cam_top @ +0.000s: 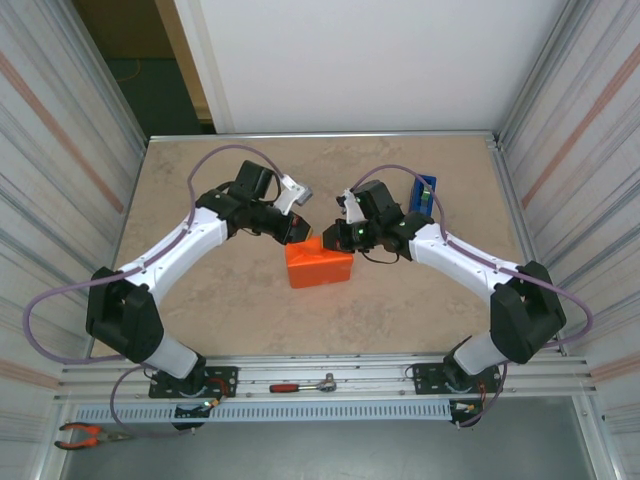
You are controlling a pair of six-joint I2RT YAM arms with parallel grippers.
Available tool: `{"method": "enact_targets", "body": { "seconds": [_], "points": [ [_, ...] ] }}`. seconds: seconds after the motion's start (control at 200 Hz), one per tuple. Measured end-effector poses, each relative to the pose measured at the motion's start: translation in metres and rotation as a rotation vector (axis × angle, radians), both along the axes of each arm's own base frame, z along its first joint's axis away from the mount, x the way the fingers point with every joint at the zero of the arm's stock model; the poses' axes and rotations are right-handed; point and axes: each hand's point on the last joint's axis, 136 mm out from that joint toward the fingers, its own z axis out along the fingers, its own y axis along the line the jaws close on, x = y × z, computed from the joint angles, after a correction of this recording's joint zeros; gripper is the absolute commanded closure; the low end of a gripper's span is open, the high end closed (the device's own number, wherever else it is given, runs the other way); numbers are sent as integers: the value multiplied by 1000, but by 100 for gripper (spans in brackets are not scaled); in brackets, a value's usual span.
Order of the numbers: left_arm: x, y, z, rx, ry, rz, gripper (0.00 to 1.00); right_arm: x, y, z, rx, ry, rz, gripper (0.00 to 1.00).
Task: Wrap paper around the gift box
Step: Fold the wrapping paper for the gift box.
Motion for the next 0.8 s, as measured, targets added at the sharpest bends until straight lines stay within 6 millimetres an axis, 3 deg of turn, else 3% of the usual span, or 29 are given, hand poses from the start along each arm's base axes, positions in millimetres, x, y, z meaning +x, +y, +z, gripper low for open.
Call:
{"method": "enact_targets", "body": {
  "seconds": [0.296, 0.591, 0.797],
  "points": [
    [-8, 0, -4, 9, 29, -17, 100, 7, 0, 0, 10, -9, -8, 100],
    [-21, 3, -25, 40, 75, -34, 100, 10, 1, -1, 22, -7, -6, 100],
    [-23, 3, -29, 46, 78, -40, 100, 12, 2, 1, 24, 11, -2, 100]
  ]
}}
